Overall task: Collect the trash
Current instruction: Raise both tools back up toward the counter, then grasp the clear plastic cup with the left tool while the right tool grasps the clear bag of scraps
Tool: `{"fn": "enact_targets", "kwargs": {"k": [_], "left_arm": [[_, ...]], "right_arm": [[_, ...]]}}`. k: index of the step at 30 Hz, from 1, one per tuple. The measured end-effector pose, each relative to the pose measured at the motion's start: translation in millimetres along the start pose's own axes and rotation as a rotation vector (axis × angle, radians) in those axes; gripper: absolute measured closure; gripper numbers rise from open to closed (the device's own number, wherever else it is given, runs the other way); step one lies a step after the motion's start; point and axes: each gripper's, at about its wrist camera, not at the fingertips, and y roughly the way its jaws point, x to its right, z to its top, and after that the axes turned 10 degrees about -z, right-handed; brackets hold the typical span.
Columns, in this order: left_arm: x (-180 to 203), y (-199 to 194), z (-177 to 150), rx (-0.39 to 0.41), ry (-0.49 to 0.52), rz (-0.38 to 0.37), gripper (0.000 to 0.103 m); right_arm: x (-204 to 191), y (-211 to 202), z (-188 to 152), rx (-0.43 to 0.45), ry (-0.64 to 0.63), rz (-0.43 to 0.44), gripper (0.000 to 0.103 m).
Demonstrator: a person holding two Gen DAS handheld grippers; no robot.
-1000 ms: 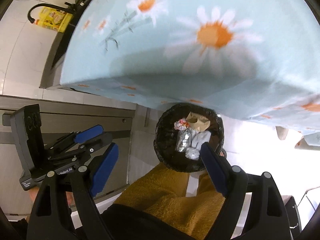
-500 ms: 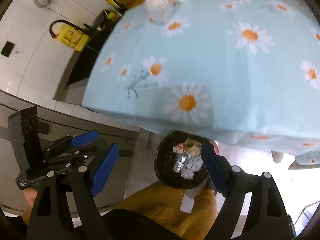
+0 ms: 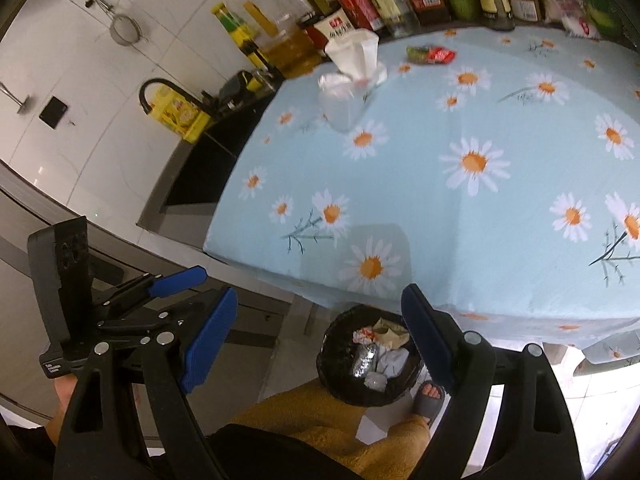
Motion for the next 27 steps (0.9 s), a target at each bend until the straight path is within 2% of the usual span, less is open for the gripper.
{"fn": "enact_targets", "kwargs": {"k": [1,3,10,15,19,21,27], "left_arm": [[3,0,4,0.003,0.014,0.001,0.044],[5,0,11,0.009,0.034,0.001,0.036],[-1,8,47,-0.004,0.102,-0.006,0.032],[-11,22,76,-0.024,0.142,-0.013,0.032],[-15,31,101,-0.030,0.164,-0.026,0.032],[-14,36,114,-0.026,0.186,-0.031,0.027],[-13,57,146,-0.041,0.204,-0.054,0.026]], "right_arm": [[1,-3,2,0.009,0.001,0.000,0.020],[2,-7,5,0.035,-0.004,-0.014,0.018],[9,-12,17,0.099,0.061,-0.030,0.016],[15,-5,28,0.107,0.115,-0.051,0.015],[13,-3,34,0.119,0.118,-0.093,0.015],[11,-3,35,0.135,0.115,-0.120,0.015],[14,-3,37,0.154,0.146,-0.121,0.015]]}}
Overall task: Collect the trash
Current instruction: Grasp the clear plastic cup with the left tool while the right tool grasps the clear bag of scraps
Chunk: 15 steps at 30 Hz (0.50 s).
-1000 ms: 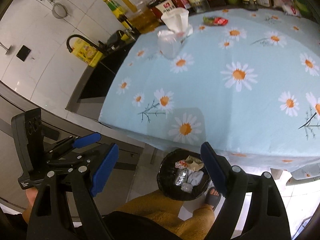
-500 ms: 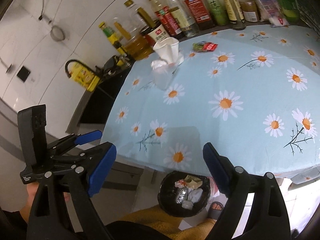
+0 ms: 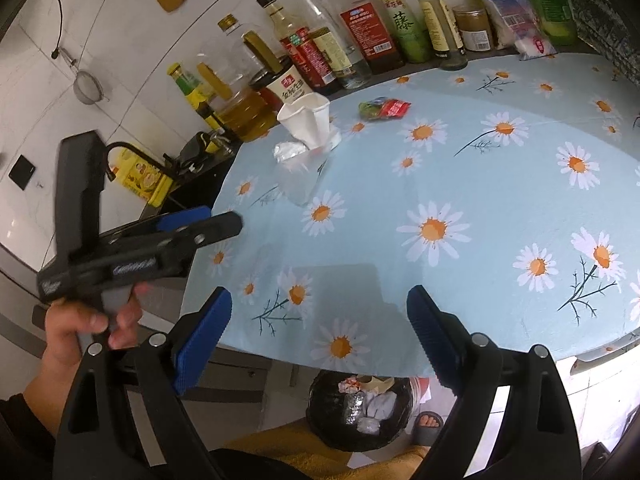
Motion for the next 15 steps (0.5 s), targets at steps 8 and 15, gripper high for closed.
{"fn": "enact_targets", "kwargs": {"k": [8,15], "left_arm": [[-14,33,26,-0.017,0.002,0.008,0.026],[-32,66,41,-0.033,-0.019,0.033,0.026]], "right_arm": [[7,-4,4,0.028,0.043,-0.006,0.013],[12,3,3,0.010,0.067,-0.003,0.013]]}}
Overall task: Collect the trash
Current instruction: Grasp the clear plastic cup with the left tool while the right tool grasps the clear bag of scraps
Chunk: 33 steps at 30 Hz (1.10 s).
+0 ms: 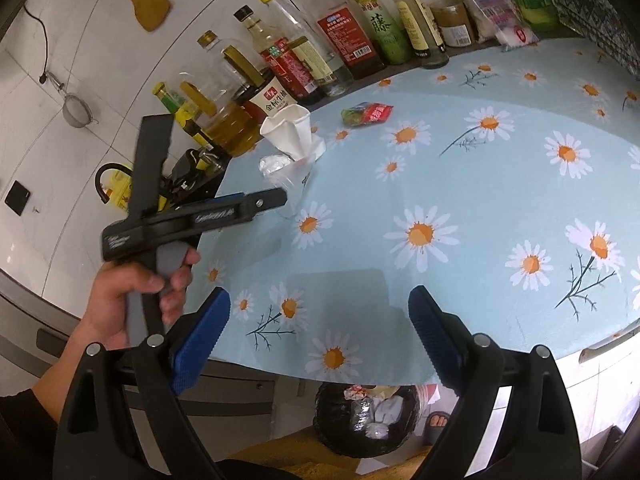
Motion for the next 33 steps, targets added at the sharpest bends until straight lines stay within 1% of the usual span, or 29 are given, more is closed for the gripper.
{"fn": "enact_targets", "kwargs": {"k": [2,9,10,11,13,14,18,24,29,33], "left_arm": [[-4,8,3,-0.007,-0.012,0.023,0.026],[-11,25,10,-0.012,-0.027,0.029,0.029],[-11,26,10,-0.014,-0.029,0.027,0.031],[-11,27,11,-0.016,-0.029,0.024,0.037],[-10,28,12,-0.013,-0.022,0.024,0.041],[-10,29,12,-0.012,-0.019,0.025,0.045],[-9,29,12,-0.010,-0.013,0.028,0.046],[-9,21,8,-0.002,-0.024,0.007,0.046],[-13,3,-3,0.014,-0.033,-0.011,0.046],[-21,-16,-16,0.031,-0.047,-0.018,0.046]], "right_arm": [[1,1,-1,0.001,-0.001,-0.002,0.013],[6,7,-5,-0.026,0.008,-0.003,0.013],[7,7,-6,-0.027,0.008,-0.007,0.013],[7,7,-6,-0.030,0.010,-0.010,0.013],[8,8,-6,-0.038,0.008,-0.012,0.013],[8,9,-6,-0.039,0.007,-0.016,0.013],[9,8,-4,-0.037,0.008,-0.013,0.013],[9,10,0,-0.035,0.004,-0.011,0.013],[3,12,10,-0.033,-0.024,-0.007,0.013],[-11,17,24,-0.025,-0.061,0.007,0.013]]}}
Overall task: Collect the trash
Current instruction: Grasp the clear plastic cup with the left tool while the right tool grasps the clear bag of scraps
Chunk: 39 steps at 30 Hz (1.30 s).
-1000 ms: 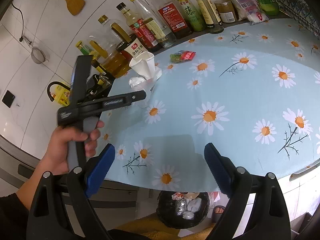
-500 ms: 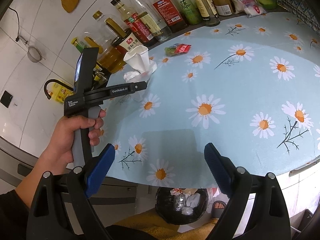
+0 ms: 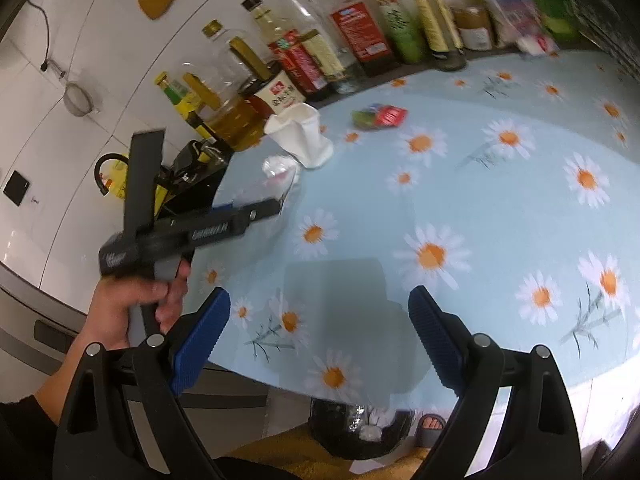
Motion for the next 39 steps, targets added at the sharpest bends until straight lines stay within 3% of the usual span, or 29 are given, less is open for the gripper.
{"fn": "enact_targets", "kwargs": {"k": [9,19,37,39], "left_arm": [[-31,-41,-30,0.048,-0.058,0.024,0.046],[-78,-73,-61,0.087,-0.177,0.036,0.046],[-128,-80,-76,0.088,-0.249,0.016,0.046],[-130,-79,-77,0.085,-0.253,0.008,0.046]], "right_arm": [[-31,37,36,-0.019,-0.071,0.046,0.013],[-67,97,70,-0.066,-0.117,0.034,0.013],[-96,188,111,-0.122,-0.059,-0.031,0.014],[-97,195,113,-0.125,-0.057,-0.042,0.019]]}}
